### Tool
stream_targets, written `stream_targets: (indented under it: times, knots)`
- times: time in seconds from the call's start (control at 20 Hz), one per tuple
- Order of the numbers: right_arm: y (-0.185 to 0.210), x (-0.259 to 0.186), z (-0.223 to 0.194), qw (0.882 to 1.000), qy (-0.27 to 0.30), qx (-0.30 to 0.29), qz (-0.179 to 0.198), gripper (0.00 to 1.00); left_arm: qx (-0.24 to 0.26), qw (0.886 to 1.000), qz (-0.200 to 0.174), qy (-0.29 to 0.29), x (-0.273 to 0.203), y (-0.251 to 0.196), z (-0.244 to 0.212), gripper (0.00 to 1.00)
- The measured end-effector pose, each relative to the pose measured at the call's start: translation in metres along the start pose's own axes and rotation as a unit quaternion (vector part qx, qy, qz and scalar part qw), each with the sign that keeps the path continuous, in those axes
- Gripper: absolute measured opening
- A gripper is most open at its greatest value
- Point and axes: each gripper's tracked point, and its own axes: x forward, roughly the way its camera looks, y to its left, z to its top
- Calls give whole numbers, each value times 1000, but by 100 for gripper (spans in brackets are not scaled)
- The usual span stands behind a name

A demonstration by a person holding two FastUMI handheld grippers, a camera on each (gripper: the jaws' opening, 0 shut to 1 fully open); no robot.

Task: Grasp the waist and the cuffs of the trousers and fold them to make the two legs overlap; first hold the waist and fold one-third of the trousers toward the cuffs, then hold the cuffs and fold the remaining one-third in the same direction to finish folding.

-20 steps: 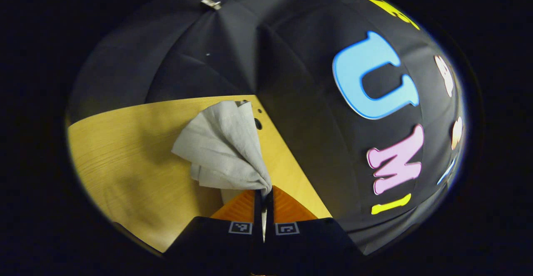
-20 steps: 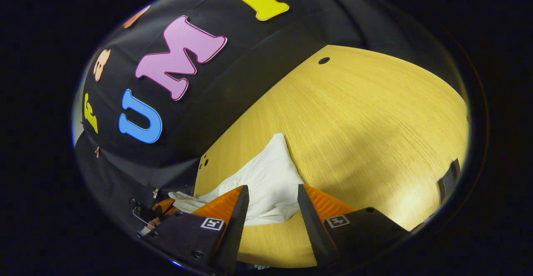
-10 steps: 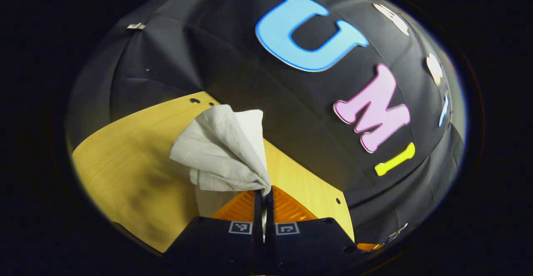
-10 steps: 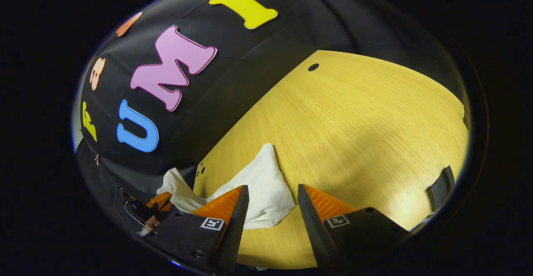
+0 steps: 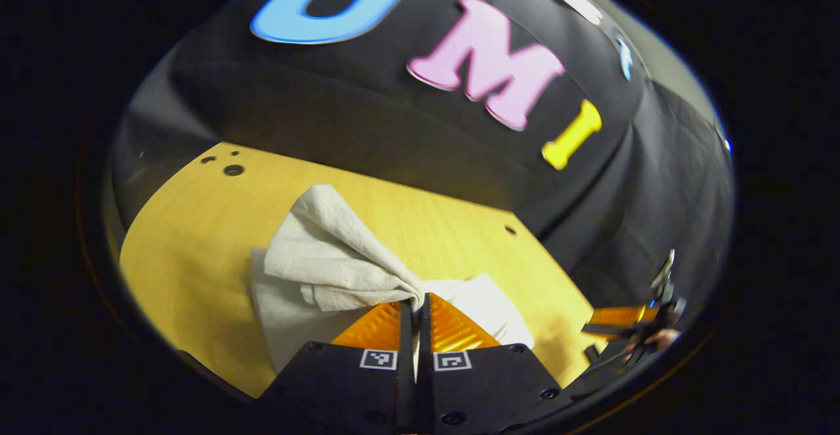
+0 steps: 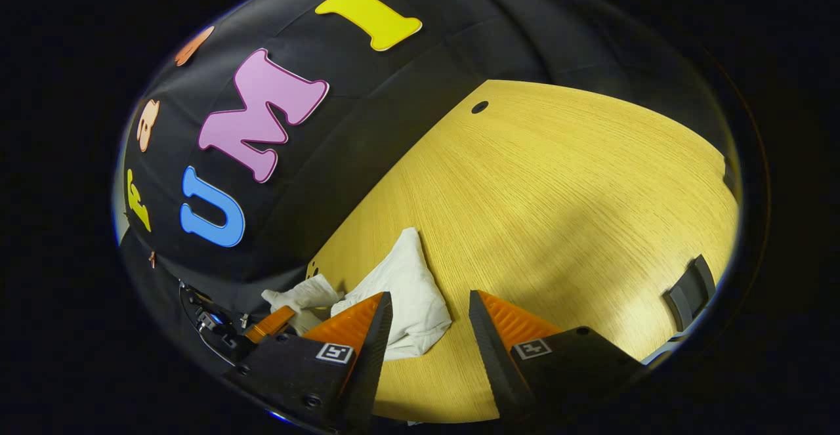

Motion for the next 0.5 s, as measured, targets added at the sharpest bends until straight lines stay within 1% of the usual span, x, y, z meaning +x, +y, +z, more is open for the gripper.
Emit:
stream_targets:
  times: [0.05, 0.1, 0.15, 0.25, 0.35, 0.45, 0.5]
  knots:
    - [-1, -1, -3, 1000, 2, 0, 0, 73, 45, 999, -2, 25, 8, -10, -16, 6]
    - [0, -1, -6, 1000, 5, 0, 0, 73, 91, 995, -5, 46, 16, -17, -27, 6]
    - [0, -2, -10, 1000, 10, -2, 0, 73, 135, 989, -7, 62, 22, -23, -39, 6]
    - [-1, -3, -12, 1000, 13, -4, -2, 73, 211, 974, -8, 88, 28, -30, -57, 6]
    - [-6, -5, -9, 1000, 10, 0, -6, 73, 268, 958, -13, 100, 30, -29, -67, 6]
    - [-13, -8, -5, 1000, 3, 6, -12, 73, 310, 945, -18, 105, 31, -25, -71, 6]
    - [-16, -9, -3, 1000, -1, 9, -15, 73, 334, 936, -21, 109, 31, -23, -72, 6]
